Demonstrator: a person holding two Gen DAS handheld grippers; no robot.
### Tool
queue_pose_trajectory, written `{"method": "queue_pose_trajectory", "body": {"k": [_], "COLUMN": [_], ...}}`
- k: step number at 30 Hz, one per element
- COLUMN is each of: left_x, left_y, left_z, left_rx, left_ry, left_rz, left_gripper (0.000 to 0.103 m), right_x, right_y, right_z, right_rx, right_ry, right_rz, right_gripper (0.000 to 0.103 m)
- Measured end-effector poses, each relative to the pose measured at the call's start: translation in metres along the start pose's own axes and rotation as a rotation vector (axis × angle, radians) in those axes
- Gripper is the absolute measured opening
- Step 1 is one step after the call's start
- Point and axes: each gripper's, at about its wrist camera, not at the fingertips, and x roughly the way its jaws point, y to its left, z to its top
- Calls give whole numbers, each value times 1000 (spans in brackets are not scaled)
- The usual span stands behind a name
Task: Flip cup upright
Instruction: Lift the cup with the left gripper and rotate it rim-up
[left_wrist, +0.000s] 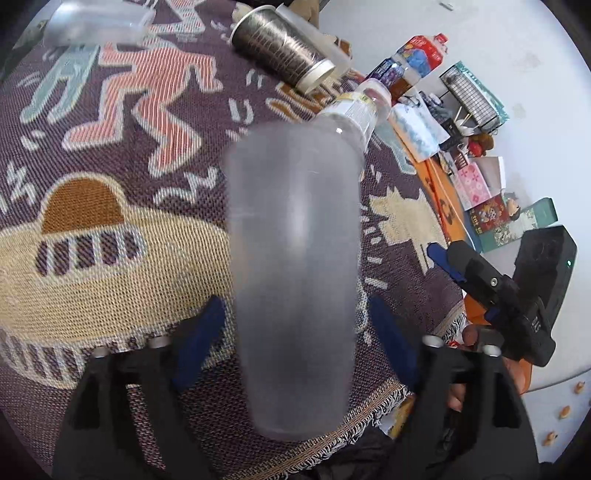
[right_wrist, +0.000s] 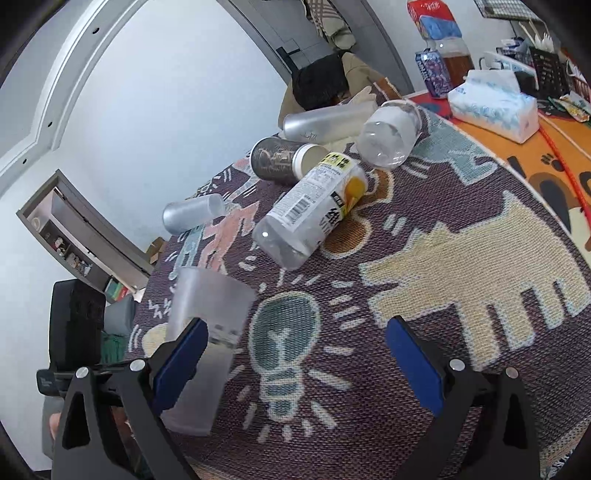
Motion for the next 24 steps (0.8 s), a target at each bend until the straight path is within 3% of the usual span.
{"method": "queue_pose_trajectory", "body": {"k": [7,14,19,24], "left_x": [-41,-81,-99,-110], "left_y": [11,32,46,55], "left_z": [10,8,8,4], "left_rx": [-6,-61,-99,-128], "left_ry": [-147,-325,-377,-414], "left_rz": [33,88,114,129], "left_gripper": [96,98,98,98], "right_x": [19,53,82,108], "right_y": [10,27,39,48], "right_z": [14,22,24,27], "right_rx": [64,136,168,177], "right_ry": [88,197,264,307], "right_rz": [144,241,273,247], "right_gripper": [95,96,96,96]}}
